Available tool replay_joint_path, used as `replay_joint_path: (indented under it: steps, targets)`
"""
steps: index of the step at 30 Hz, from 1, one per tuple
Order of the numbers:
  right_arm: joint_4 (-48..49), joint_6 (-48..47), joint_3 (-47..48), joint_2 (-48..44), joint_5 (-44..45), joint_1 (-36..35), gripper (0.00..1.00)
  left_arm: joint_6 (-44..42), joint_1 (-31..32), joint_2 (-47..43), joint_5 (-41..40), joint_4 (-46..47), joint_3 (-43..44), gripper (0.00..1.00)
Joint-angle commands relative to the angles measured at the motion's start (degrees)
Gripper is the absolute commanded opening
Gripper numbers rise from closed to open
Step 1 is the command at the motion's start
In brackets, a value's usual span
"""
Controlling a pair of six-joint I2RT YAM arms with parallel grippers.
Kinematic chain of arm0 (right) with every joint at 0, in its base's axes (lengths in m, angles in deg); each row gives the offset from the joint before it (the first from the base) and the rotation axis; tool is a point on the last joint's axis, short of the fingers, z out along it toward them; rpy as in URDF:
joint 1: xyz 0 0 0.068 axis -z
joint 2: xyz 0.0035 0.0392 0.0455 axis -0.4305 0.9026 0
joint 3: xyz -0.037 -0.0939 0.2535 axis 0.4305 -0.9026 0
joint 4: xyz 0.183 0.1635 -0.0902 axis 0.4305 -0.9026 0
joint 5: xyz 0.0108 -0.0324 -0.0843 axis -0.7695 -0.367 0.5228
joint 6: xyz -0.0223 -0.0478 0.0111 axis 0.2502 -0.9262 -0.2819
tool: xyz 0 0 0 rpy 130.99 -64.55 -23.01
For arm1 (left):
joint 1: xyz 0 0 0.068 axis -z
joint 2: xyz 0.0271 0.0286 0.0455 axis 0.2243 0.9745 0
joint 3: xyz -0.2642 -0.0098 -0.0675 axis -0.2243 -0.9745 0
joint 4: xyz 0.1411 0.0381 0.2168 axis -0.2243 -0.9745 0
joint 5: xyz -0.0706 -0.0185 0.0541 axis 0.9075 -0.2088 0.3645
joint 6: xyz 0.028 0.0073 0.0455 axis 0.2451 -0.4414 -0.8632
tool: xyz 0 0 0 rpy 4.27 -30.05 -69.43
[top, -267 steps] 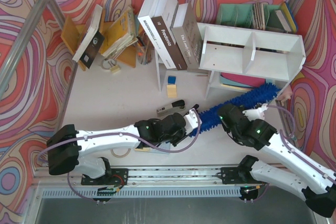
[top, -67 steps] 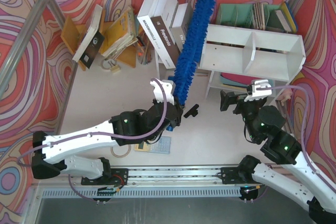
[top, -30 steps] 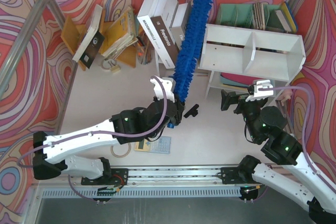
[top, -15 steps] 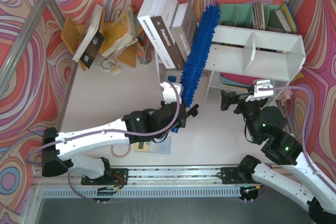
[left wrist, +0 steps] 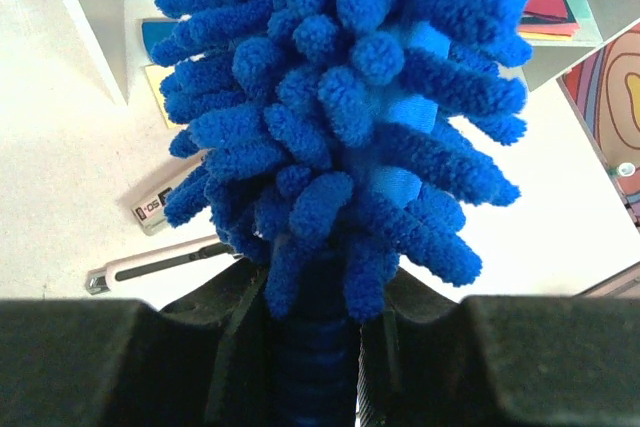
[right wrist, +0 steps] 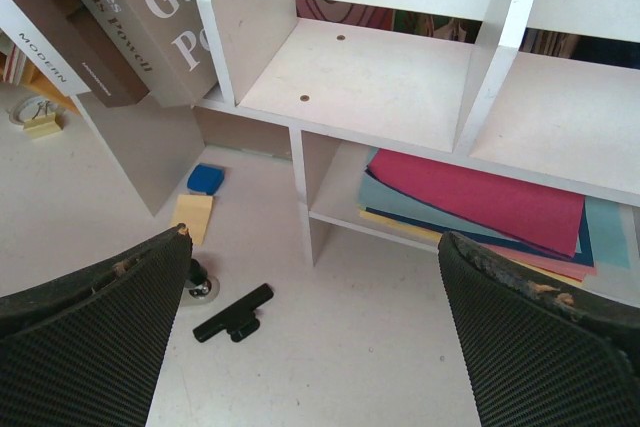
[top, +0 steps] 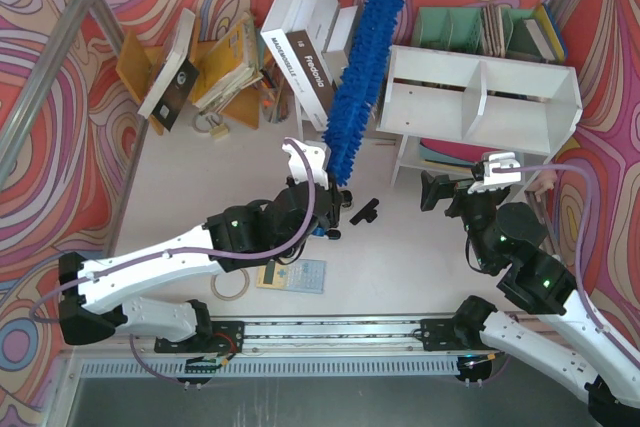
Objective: Dust the bookshelf with a duster
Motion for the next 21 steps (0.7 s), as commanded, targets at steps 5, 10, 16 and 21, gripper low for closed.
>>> replay_joint_path:
  steps: [5,10,16,21]
  targets:
    - [-0.55,0.53,-0.14,-0.41,0.58,0.21,0.99,4.52,-1.04,2.49,1.41,2.01,-2.95,0.0]
    - [-0.62,0.5,-0.11,-0.38,0.65,0.23,0.99,6.25,-1.09,5.86,5.69,2.02,-3.26,0.0]
    - [-0.79,0.65,-0.15,-0.67,0.67,0.14,0.99,6.25,-1.05,7.7,7.4,2.09,-2.72,0.0]
    - [-0.8,0.61,-0.17,-0.66,0.75,0.22,0.99,3.5,-1.12,5.48,5.22,-0.25,1.07,0.0]
